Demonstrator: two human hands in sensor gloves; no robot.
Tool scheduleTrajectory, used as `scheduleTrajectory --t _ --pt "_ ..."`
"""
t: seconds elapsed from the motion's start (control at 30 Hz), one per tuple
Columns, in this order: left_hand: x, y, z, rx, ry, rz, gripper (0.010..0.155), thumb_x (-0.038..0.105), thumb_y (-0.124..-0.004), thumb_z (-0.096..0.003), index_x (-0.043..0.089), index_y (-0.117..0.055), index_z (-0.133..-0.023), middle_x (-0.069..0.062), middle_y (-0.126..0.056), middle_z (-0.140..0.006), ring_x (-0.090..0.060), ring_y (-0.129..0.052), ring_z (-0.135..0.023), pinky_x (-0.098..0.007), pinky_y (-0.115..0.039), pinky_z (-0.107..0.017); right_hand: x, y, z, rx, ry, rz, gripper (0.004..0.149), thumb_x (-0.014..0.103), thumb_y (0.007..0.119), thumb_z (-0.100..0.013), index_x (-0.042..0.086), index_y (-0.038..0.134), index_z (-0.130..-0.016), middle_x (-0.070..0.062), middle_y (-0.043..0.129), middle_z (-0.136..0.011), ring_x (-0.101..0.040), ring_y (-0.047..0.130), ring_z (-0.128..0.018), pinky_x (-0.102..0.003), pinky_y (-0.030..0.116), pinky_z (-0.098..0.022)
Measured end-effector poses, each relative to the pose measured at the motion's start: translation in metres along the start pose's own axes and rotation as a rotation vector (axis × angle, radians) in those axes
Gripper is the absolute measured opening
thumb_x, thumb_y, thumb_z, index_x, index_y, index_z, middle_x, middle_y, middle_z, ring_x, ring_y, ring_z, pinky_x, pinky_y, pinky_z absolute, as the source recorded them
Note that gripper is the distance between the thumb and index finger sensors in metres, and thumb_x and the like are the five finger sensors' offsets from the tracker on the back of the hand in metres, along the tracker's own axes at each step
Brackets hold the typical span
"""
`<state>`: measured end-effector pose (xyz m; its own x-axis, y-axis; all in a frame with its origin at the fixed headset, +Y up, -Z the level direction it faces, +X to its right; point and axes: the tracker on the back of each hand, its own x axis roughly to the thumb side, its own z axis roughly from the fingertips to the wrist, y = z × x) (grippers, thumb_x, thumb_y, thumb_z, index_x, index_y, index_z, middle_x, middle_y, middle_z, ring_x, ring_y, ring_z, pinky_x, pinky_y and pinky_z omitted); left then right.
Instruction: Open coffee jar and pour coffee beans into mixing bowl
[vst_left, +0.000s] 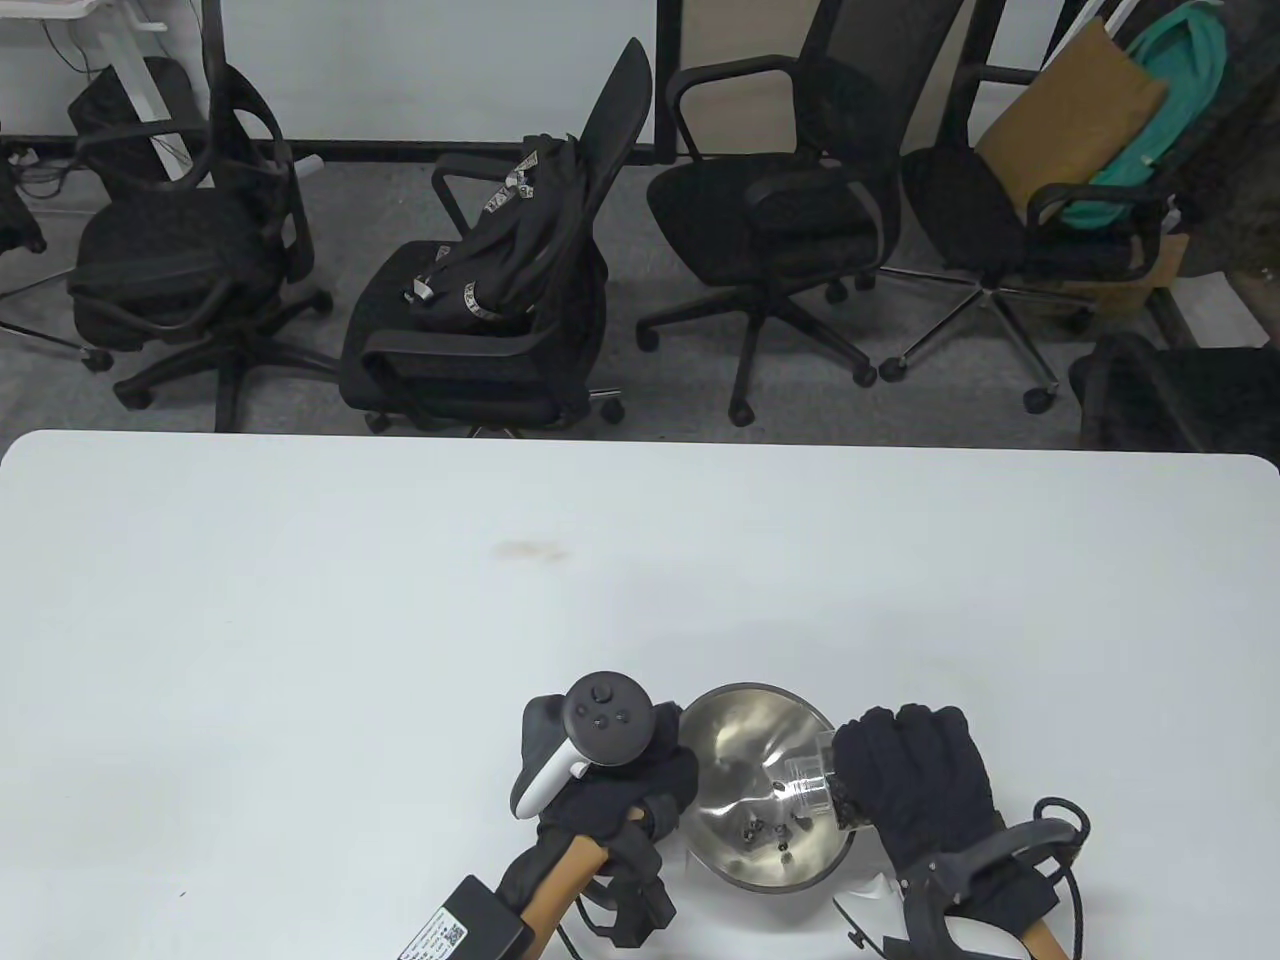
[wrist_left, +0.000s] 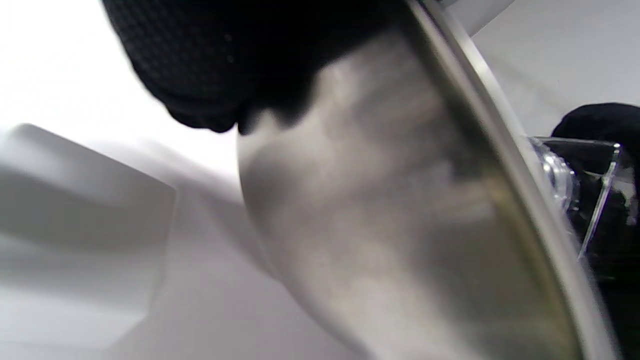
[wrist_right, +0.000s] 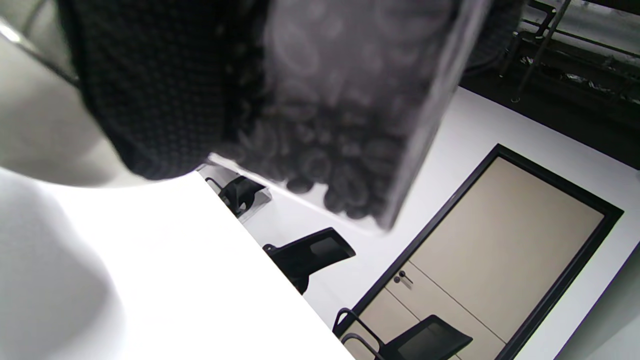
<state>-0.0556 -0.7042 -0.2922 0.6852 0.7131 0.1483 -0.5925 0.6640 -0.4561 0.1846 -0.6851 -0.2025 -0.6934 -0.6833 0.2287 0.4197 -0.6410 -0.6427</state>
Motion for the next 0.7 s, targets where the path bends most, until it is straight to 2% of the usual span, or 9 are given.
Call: scheduleTrajectory --t 0.47,0.7 --pt "-0.0002 -0.0044 -0.0019 -0.040 -0.020 0.041 0.050 0.011 -0.071 -0.0651 -0.016 -0.061 -0.106 -0.036 -0.080 -0.090 -0.035 -0.099 -0.061 -0.019 -0.096 -0.039 0.0030 -0.0057 -0.0002 -0.038 -0.038 0.058 0.072 0.042 0.088 -0.052 0.021 0.046 -0.107 -0.014 0.057 -0.106 -0.038 0.063 -0.093 -0.065 0.056 -0.073" --pt "-0.0003 -0.0044 -0.0022 -0.041 -0.028 0.048 0.050 0.011 -0.071 -0.0650 -0.016 -0.061 -0.106 -0.036 -0.080 -0.090 -0.035 -0.099 -0.061 -0.019 -0.096 -0.039 0.0031 -0.0052 0.0007 -0.039 -0.033 0.051 0.073 0.043 0.088 -0.052 0.020 0.046 -0.107 -0.014 0.057 -0.106 -0.038 0.064 -0.093 -0.065 0.056 -0.073"
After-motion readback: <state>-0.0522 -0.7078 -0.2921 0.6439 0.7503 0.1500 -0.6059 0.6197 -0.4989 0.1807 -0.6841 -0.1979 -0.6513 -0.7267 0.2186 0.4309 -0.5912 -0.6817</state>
